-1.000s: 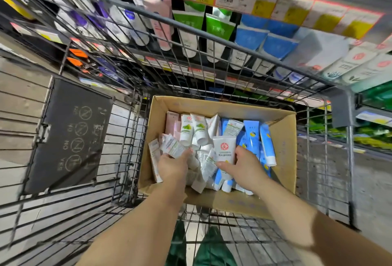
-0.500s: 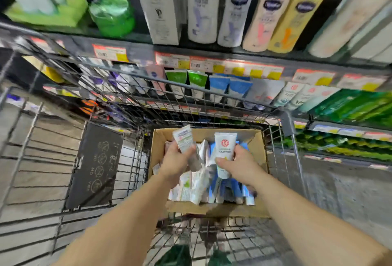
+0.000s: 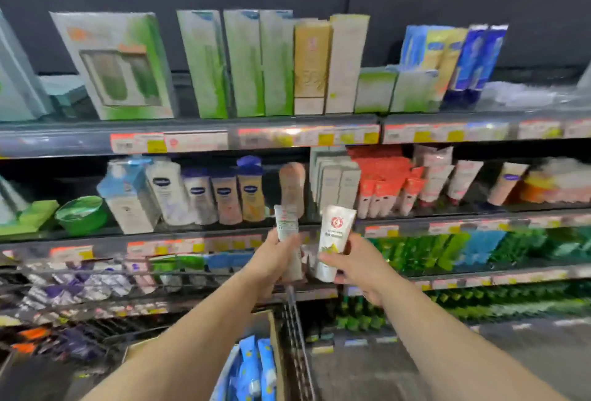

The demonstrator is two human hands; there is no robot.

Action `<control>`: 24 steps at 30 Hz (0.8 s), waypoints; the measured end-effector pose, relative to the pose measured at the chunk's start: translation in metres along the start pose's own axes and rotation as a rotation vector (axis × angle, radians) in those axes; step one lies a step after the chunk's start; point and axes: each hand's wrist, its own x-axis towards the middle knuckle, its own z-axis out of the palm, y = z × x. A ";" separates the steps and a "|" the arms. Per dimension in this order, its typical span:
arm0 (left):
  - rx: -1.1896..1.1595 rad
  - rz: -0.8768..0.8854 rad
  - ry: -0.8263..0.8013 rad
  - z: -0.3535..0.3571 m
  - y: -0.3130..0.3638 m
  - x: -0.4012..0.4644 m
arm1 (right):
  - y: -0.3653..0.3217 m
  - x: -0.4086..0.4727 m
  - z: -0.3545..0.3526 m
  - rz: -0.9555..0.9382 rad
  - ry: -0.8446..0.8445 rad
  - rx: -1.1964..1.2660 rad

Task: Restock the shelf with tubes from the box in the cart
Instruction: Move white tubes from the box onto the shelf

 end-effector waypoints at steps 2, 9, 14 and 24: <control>-0.057 -0.052 -0.095 0.069 0.016 -0.004 | -0.005 -0.019 -0.072 -0.025 0.051 0.016; 0.126 0.190 -0.308 0.286 0.068 -0.010 | -0.013 -0.097 -0.299 -0.118 0.282 -0.038; 0.114 0.319 -0.356 0.396 0.105 0.000 | -0.016 -0.124 -0.406 -0.171 0.408 -0.012; 0.166 0.431 -0.334 0.508 0.164 0.111 | -0.038 -0.052 -0.542 -0.236 0.599 -0.002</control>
